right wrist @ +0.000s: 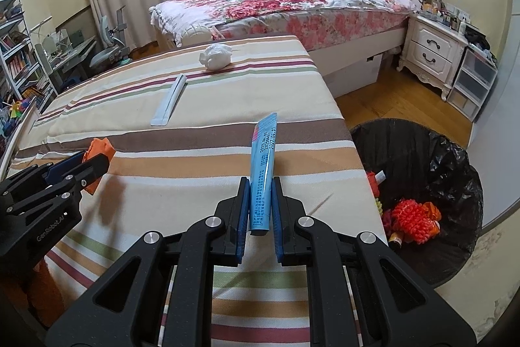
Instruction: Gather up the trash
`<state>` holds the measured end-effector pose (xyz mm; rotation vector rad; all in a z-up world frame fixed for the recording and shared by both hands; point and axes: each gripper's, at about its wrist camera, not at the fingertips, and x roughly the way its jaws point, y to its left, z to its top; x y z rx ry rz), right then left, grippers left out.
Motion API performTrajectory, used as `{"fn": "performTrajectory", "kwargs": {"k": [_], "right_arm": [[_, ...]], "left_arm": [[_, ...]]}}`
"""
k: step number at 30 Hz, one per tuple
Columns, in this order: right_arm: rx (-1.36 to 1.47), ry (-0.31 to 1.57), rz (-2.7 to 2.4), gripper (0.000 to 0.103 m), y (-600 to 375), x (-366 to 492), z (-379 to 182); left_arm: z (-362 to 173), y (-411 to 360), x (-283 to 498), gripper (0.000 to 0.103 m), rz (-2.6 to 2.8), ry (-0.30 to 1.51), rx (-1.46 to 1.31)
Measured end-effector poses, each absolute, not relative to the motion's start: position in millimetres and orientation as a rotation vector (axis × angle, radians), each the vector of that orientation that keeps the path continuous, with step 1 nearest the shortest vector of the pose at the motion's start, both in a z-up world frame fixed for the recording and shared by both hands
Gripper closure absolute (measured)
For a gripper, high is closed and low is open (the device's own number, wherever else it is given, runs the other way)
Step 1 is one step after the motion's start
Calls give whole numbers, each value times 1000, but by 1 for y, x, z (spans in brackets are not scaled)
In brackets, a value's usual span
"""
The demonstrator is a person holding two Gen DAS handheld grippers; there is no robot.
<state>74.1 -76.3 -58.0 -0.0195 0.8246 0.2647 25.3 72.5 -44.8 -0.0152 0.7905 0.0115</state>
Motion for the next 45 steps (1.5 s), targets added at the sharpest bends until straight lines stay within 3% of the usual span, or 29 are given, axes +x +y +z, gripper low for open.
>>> {"fn": "performTrajectory", "kwargs": {"k": [26, 45], "right_arm": [[43, 747, -24, 90, -194, 88, -40], [99, 761, -181, 88, -255, 118, -66]], "left_arm": [[-18, -50, 62, 70, -229, 697, 61], [-41, -137, 106, 69, -317, 726, 142]]}}
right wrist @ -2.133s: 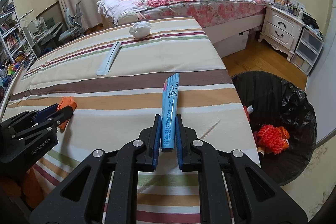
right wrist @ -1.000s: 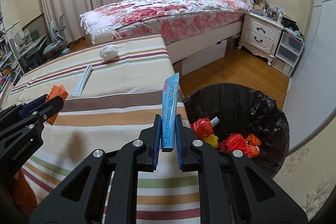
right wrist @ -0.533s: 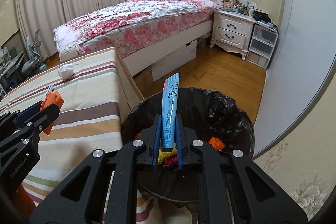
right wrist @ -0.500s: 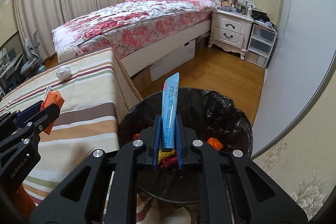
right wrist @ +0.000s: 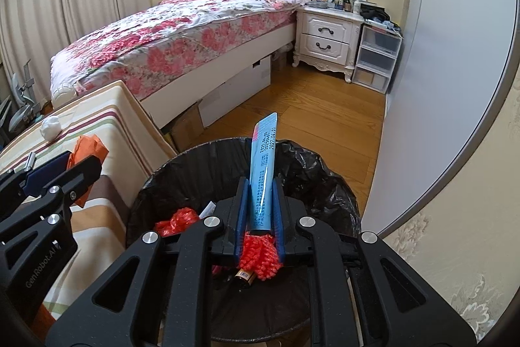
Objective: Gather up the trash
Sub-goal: 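Carry the orange cloth and blue-white tube over the black bin while opening both grippers, then move both open grippers back over the white tube and tissue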
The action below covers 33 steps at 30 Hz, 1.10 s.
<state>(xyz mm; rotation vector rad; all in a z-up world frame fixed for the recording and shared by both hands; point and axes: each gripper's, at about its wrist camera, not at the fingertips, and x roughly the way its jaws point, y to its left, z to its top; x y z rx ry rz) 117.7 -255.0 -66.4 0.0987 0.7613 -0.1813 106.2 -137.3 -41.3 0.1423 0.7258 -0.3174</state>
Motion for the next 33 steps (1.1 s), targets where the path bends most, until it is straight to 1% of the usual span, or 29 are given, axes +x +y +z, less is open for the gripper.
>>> {"fn": "performTrajectory", "kwargs": {"k": [3, 4, 5, 6, 7, 8, 9, 11, 12, 14, 16, 19, 20, 24, 26, 33], "right_arm": [[108, 768, -188, 86, -260, 121, -70], [112, 765, -196, 79, -263, 121, -70], [118, 758, -210, 69, -265, 120, -71], [126, 752, -220, 66, -267, 119, -71], [133, 749, -225, 63, -269, 118, -71], [141, 749, -230, 62, -271, 118, -72], [148, 747, -239, 61, -274, 117, -72], [156, 739, -255, 53, -278, 116, -72], [160, 735, -264, 52, -280, 115, -72], [169, 730, -277, 47, -283, 114, -72], [174, 724, -290, 39, -286, 114, -71], [180, 725, -296, 36, -289, 112, -71], [180, 726, -296, 34, -289, 112, -71], [170, 728, -294, 30, -286, 110, -71], [166, 727, -291, 26, -285, 109, -71], [169, 741, -251, 25, -270, 108, -71]], "left_arm": [[-48, -144, 111, 69, -317, 740, 156], [-49, -146, 113, 69, -317, 746, 160], [-50, -148, 114, 67, -317, 751, 162], [-52, -150, 115, 66, -319, 758, 162], [-53, -151, 116, 62, -318, 763, 161], [-53, -151, 116, 56, -315, 762, 159], [-53, -151, 117, 52, -312, 760, 159], [-52, -151, 117, 40, -308, 752, 157], [-51, -151, 116, 38, -303, 746, 158], [-49, -152, 115, 30, -288, 730, 166], [-48, -152, 114, 29, -272, 719, 177], [-47, -148, 115, 27, -255, 722, 173], [-47, -146, 115, 27, -250, 725, 169], [-47, -137, 113, 25, -228, 725, 169], [-47, -131, 111, 24, -213, 723, 170], [-50, -100, 107, 23, -148, 748, 153]]}}
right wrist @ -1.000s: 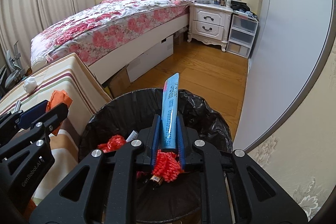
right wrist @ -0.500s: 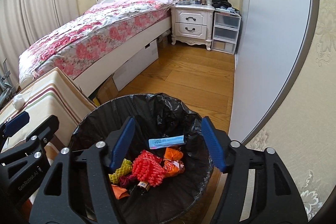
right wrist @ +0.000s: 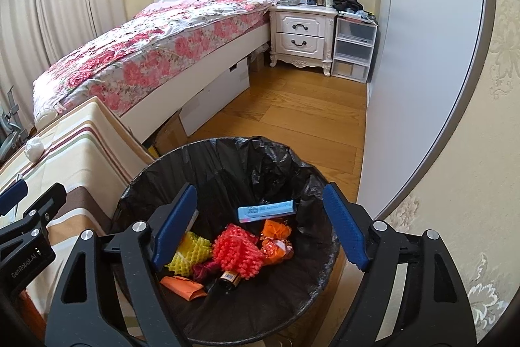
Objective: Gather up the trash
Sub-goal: 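Move both open grippers back over the white tube and tissue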
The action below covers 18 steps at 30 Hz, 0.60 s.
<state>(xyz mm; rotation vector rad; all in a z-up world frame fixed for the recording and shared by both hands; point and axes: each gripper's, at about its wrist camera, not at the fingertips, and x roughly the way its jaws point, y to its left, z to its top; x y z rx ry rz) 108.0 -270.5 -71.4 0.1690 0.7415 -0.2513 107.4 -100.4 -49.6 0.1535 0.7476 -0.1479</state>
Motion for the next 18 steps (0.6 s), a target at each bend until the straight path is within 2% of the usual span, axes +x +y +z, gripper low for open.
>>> {"fn": "performTrajectory", "kwargs": {"k": [18], "right_arm": [[102, 775, 34, 25, -160, 131, -63]], "left_arm": [[-60, 40, 132, 24, 121, 817, 38]]}}
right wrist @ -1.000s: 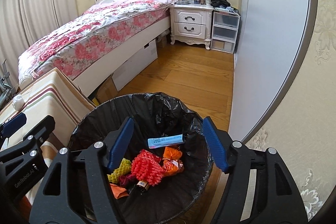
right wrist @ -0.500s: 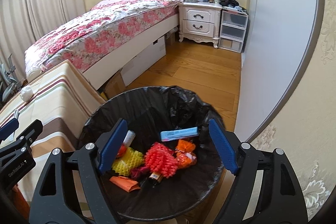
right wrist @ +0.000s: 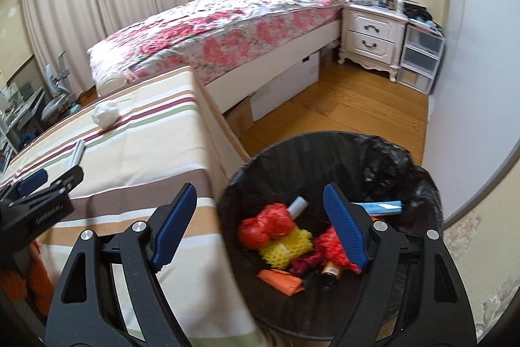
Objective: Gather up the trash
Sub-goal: 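Move both open grippers back over the white tube and tissue, then grasp the white tube with the left gripper while the right gripper grasps the white tissue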
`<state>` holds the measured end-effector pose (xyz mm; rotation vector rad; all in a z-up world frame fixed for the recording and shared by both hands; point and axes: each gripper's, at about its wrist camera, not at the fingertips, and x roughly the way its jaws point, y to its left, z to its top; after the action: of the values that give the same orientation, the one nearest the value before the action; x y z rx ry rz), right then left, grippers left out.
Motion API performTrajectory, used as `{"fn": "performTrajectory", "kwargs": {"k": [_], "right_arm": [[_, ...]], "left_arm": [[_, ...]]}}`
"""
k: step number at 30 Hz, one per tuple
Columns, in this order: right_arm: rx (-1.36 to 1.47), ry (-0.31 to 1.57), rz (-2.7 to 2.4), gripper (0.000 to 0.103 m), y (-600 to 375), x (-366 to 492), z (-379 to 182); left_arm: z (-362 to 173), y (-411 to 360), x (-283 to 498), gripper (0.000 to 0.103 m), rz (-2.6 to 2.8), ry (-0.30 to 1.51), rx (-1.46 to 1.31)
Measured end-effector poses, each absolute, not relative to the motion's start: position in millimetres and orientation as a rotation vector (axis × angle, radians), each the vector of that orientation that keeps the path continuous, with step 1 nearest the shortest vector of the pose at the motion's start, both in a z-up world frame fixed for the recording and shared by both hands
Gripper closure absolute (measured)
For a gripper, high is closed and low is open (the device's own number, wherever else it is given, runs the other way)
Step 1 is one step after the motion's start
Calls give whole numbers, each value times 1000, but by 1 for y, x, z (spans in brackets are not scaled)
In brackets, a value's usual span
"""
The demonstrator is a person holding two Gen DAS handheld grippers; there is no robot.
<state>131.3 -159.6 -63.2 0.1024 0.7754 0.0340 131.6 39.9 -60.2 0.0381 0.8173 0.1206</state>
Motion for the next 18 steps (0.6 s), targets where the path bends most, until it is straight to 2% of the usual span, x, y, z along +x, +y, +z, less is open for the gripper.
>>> {"fn": "performTrajectory", "kwargs": {"k": [9, 11, 18], "right_arm": [[45, 790, 100, 25, -118, 137, -63], [36, 794, 111, 25, -110, 138, -64], [-8, 797, 171, 25, -79, 142, -61]], "left_arm": [[-75, 64, 154, 66, 79, 909, -13], [-75, 63, 151, 83, 71, 898, 17], [-68, 85, 141, 84, 72, 875, 6]]}}
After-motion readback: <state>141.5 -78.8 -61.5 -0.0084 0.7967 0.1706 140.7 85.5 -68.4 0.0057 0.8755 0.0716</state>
